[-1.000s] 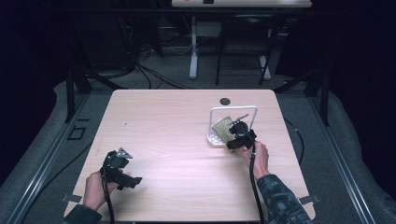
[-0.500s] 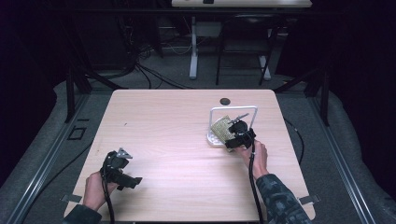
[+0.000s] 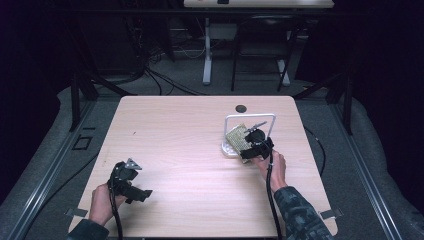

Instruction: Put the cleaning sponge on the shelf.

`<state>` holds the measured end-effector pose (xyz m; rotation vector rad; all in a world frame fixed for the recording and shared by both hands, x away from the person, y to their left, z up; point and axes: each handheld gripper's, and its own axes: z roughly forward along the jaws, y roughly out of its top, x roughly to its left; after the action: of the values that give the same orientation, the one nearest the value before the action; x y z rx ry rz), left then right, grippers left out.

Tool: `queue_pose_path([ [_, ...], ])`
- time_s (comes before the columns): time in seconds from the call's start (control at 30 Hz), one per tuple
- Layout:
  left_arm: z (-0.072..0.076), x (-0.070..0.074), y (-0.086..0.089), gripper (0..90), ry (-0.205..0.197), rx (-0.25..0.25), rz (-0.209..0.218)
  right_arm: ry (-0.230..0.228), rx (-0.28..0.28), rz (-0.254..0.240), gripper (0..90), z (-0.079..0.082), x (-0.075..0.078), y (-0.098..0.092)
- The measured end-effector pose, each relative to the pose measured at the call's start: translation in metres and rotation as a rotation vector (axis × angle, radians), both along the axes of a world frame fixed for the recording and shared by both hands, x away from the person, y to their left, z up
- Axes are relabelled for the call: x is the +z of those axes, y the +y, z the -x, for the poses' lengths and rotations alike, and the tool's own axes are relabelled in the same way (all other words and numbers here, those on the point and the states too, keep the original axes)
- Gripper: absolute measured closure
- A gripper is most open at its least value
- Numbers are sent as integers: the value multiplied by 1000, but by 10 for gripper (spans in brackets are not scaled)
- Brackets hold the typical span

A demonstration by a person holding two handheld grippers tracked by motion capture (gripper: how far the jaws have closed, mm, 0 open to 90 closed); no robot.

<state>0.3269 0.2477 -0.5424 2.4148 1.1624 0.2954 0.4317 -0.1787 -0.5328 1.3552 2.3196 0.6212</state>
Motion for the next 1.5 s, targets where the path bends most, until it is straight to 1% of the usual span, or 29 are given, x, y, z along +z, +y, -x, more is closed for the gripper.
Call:
queue_pose_path([
  [0.03,0,0,0,39,-5,2,0,-2,-2,1,261,0,0,0],
  [0.1,1,0,1,38,-3,1,4,-1,1,2,250,1,1,1],
  [0.2,1,0,0,38,-6,2,2,-12,4,0,260,2,2,1],
  [0.4,1,0,0,39,-3,1,3,-8,8,1,247,2,2,2],
  [0.5,2,0,0,39,-5,1,2,-15,16,-1,246,3,3,2],
  [0.6,1,0,0,38,-3,-1,5,-13,17,-6,239,3,4,3],
  [0.63,0,0,0,38,-5,0,1,-23,27,-7,235,3,5,3],
  [0.67,0,0,0,38,-5,0,1,-23,27,-7,235,3,5,3],
  [0.73,0,0,1,38,-5,1,2,-31,33,-9,216,4,6,4],
  [0.83,1,0,1,38,-2,3,4,-30,41,-10,197,5,7,5],
  [0.9,2,1,1,38,-4,5,3,-49,53,-10,178,8,11,7],
  [0.97,3,1,1,38,-10,7,2,-54,58,-9,170,10,13,8],
  [1.13,2,1,1,37,-7,10,3,-61,76,-7,144,11,16,10],
  [1.23,0,0,2,37,-2,6,6,-64,76,-41,132,12,21,9],
  [1.4,2,1,1,37,-4,6,3,-66,88,-54,104,13,25,7],
  [1.5,2,0,2,37,-3,8,3,-66,106,-66,71,15,30,8],
])
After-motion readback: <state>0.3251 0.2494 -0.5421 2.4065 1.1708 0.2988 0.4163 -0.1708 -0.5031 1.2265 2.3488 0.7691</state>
